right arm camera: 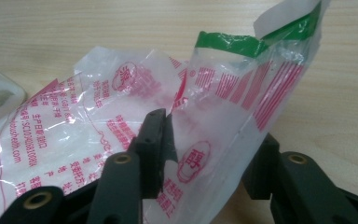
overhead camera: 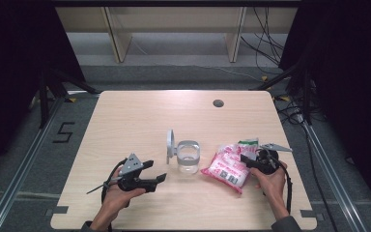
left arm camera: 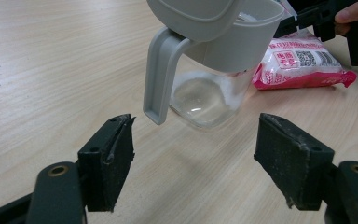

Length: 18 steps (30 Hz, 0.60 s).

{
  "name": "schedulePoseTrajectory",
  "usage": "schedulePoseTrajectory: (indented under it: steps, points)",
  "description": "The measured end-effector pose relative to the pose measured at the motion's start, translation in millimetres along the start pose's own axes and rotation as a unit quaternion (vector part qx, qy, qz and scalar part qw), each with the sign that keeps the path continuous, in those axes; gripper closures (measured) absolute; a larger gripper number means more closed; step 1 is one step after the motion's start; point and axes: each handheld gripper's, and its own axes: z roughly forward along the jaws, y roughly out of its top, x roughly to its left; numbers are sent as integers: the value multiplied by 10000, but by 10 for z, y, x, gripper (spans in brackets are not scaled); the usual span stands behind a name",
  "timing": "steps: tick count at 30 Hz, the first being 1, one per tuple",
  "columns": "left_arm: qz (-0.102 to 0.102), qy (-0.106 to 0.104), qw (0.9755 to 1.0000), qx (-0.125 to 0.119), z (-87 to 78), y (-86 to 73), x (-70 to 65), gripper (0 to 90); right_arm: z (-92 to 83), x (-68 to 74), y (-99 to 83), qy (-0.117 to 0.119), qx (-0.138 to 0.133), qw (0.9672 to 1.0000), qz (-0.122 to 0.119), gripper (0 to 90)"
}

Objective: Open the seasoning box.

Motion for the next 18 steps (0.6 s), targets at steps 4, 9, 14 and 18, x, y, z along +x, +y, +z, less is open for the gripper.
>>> schedulePoseTrajectory:
  steps: [4,9,14,18]
  points:
    - [-2,10,10000,3,2,3,-17,273,15,19,14,54,14,9999,-114,691]
    - [7,-34,10000,9,3,4,-23,272,31,56,23,153,-47,9999,-9,814]
    - [-41,-33,10000,-20,5,3,-23,272,28,54,44,352,-112,9988,-328,900]
    - [-9,-25,10000,-10,3,5,-22,272,4,91,58,264,-98,9985,-478,900]
